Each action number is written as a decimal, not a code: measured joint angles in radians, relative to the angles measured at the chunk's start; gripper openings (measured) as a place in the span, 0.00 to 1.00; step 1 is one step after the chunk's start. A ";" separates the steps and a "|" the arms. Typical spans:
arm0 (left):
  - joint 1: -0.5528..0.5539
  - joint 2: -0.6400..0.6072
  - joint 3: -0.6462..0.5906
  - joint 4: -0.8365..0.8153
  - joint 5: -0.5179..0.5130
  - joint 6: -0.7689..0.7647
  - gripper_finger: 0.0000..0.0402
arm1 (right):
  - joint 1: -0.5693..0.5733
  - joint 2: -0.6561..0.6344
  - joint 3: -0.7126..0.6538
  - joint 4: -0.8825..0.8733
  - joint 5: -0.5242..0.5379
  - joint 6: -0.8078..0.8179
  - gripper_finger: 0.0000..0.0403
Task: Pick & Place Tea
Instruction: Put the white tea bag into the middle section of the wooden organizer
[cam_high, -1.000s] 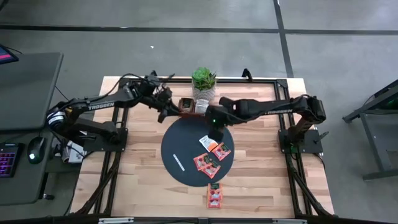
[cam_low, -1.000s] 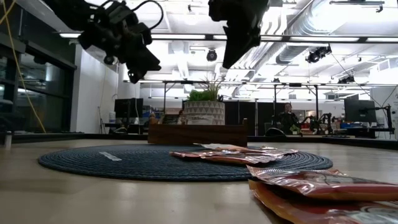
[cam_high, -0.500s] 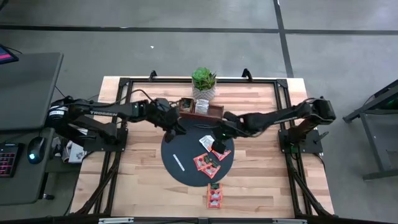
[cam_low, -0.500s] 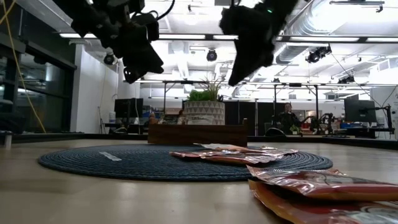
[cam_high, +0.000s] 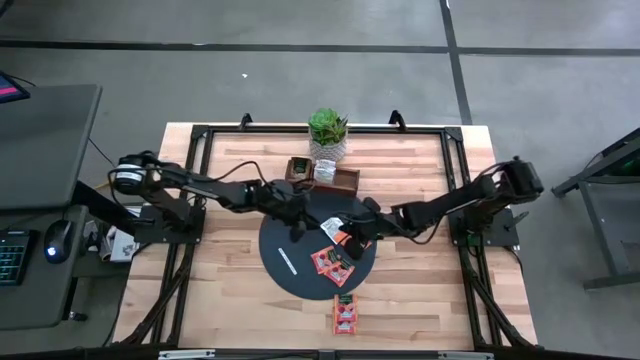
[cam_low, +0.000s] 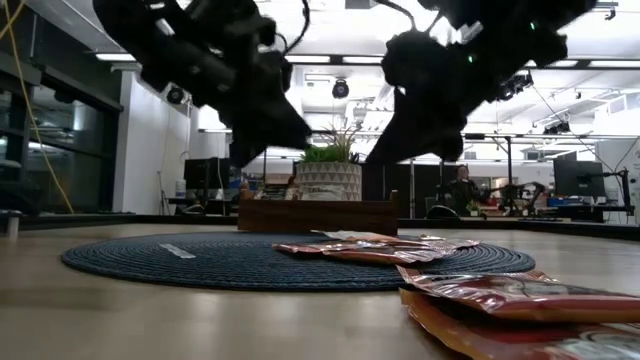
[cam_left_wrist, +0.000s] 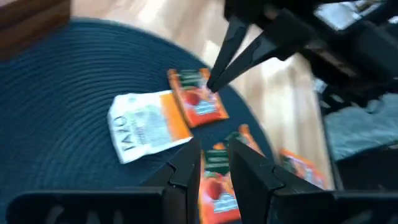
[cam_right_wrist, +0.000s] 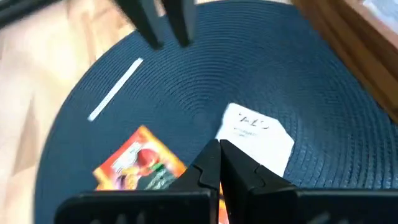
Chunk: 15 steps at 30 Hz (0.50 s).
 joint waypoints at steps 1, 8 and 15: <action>0.000 0.011 -0.001 0.004 -0.024 0.000 0.20 | 0.002 0.007 -0.016 0.026 0.018 0.019 0.00; 0.000 0.086 0.000 0.000 -0.092 -0.026 0.20 | 0.016 0.052 -0.043 0.061 0.027 0.092 0.00; 0.000 0.157 0.012 -0.002 -0.108 -0.032 0.20 | 0.032 0.119 -0.042 0.085 0.004 0.105 0.00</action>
